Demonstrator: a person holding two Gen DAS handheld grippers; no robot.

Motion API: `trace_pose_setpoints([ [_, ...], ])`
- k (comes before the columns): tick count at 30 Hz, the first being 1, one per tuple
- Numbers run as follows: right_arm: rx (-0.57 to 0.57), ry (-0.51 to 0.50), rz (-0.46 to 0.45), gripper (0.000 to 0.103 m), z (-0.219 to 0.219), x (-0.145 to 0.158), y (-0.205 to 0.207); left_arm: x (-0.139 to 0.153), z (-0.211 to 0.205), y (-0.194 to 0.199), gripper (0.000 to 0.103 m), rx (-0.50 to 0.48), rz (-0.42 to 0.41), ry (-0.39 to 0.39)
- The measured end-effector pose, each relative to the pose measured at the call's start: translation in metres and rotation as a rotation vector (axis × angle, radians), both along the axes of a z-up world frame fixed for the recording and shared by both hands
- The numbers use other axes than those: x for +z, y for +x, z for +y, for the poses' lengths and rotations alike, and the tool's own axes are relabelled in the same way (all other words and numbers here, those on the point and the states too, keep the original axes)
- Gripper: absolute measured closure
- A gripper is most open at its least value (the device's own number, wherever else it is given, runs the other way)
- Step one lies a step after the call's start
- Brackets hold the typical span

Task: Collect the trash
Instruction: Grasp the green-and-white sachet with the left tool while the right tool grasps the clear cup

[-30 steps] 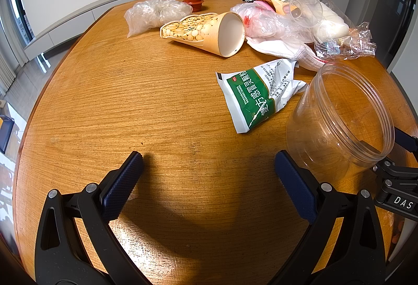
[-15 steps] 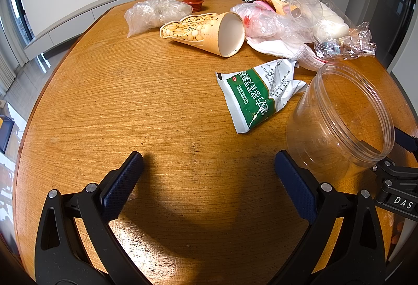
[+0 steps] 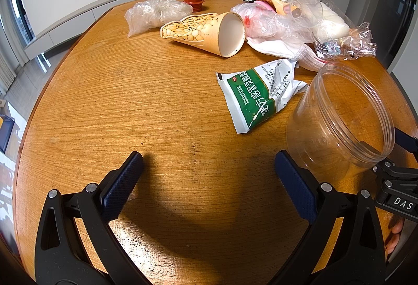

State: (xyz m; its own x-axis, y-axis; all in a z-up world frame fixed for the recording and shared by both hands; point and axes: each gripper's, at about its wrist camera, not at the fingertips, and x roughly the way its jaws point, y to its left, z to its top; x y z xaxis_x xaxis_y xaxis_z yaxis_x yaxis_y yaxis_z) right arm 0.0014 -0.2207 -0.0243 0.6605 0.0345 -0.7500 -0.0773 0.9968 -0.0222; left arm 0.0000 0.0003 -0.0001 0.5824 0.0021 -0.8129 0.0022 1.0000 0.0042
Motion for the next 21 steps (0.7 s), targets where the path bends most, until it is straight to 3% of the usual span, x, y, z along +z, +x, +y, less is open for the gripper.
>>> trace_pose_setpoints([
  [13, 0.011, 0.004, 0.012, 0.002, 0.002, -0.001, 0.001, 0.003, 0.002, -0.001, 0.006, -0.017, 0.027, -0.012],
  [17, 0.032, 0.045, 0.012, 0.002, -0.012, 0.013, -0.007, 0.028, 0.012, -0.012, 0.006, -0.028, -0.017, -0.010],
  [21, 0.069, 0.103, 0.029, 0.002, -0.019, 0.036, -0.013, 0.055, 0.023, -0.010, 0.006, -0.044, -0.012, -0.087],
])
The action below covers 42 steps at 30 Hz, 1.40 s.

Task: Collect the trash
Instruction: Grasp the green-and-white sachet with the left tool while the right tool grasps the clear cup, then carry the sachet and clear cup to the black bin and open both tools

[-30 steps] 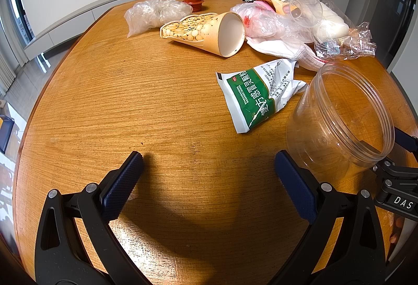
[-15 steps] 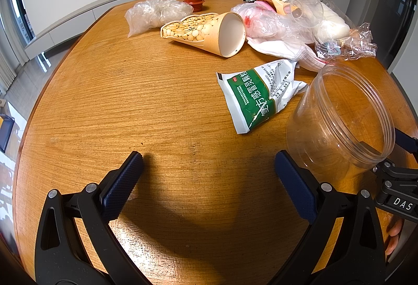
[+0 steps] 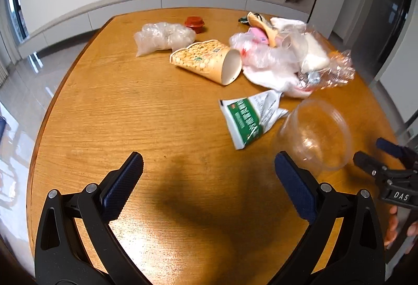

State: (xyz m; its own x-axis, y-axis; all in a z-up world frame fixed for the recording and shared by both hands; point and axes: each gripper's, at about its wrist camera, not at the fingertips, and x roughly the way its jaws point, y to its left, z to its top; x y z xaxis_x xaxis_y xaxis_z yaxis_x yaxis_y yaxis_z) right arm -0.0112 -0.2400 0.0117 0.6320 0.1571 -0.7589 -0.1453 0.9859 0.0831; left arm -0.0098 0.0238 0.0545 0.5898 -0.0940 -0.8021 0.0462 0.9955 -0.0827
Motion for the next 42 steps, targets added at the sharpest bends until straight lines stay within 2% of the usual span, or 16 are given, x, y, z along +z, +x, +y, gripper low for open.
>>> trace_pose_setpoints([
  [3, 0.057, 0.074, 0.032, 0.003, 0.003, 0.017, 0.004, 0.012, -0.003, 0.005, 0.006, -0.037, 0.006, 0.018],
  [6, 0.110, 0.131, 0.105, 0.003, 0.018, 0.029, 0.012, 0.022, 0.006, 0.005, 0.006, -0.015, -0.007, 0.010],
  [8, 0.128, 0.124, 0.149, 0.015, 0.033, 0.031, 0.020, 0.023, 0.011, 0.005, 0.006, -0.002, 0.004, -0.003],
  [10, 0.133, 0.094, 0.210, 0.046, 0.050, 0.028, 0.035, 0.023, 0.012, 0.011, 0.006, -0.003, 0.019, 0.009],
  [12, 0.131, 0.081, 0.286, 0.057, 0.061, 0.018, 0.049, 0.022, 0.009, 0.017, 0.006, -0.018, 0.028, 0.035],
  [13, 0.126, 0.075, 0.330, 0.068, 0.065, 0.011, 0.055, 0.022, 0.007, 0.020, 0.006, -0.024, 0.030, 0.041],
  [15, 0.119, 0.064, 0.363, 0.083, 0.068, 0.003, 0.059, 0.020, 0.001, 0.029, 0.006, -0.044, 0.041, 0.037],
  [16, 0.119, 0.060, 0.356, 0.095, 0.067, 0.002, 0.057, 0.019, -0.002, 0.033, 0.006, -0.053, 0.048, 0.038],
  [24, 0.116, 0.062, 0.298, 0.098, 0.026, 0.016, 0.034, -0.012, -0.040, 0.070, 0.006, -0.144, 0.114, 0.103],
  [28, 0.099, 0.050, 0.268, 0.098, 0.002, 0.021, 0.025, -0.025, -0.061, 0.082, 0.006, -0.184, 0.115, 0.152],
  [30, 0.092, 0.057, 0.265, 0.098, -0.009, 0.022, 0.021, -0.035, -0.070, 0.088, 0.025, -0.203, 0.131, 0.182],
  [31, 0.088, 0.061, 0.263, 0.098, -0.015, 0.023, 0.018, -0.039, -0.071, 0.090, 0.040, -0.212, 0.134, 0.166],
  [34, 0.073, 0.073, 0.255, 0.098, -0.024, 0.023, 0.015, -0.038, -0.073, 0.088, 0.046, -0.200, 0.099, 0.176],
  [35, 0.069, 0.080, 0.248, 0.098, -0.028, 0.023, 0.012, -0.035, -0.075, 0.085, 0.054, -0.195, 0.079, 0.188],
  [37, 0.065, 0.092, 0.228, 0.098, -0.033, 0.025, 0.006, -0.029, -0.081, 0.070, 0.061, -0.190, 0.018, 0.222],
  [42, 0.056, 0.094, 0.181, 0.098, -0.046, 0.029, -0.017, 0.000, -0.101, 0.013, 0.063, -0.223, -0.117, 0.237],
])
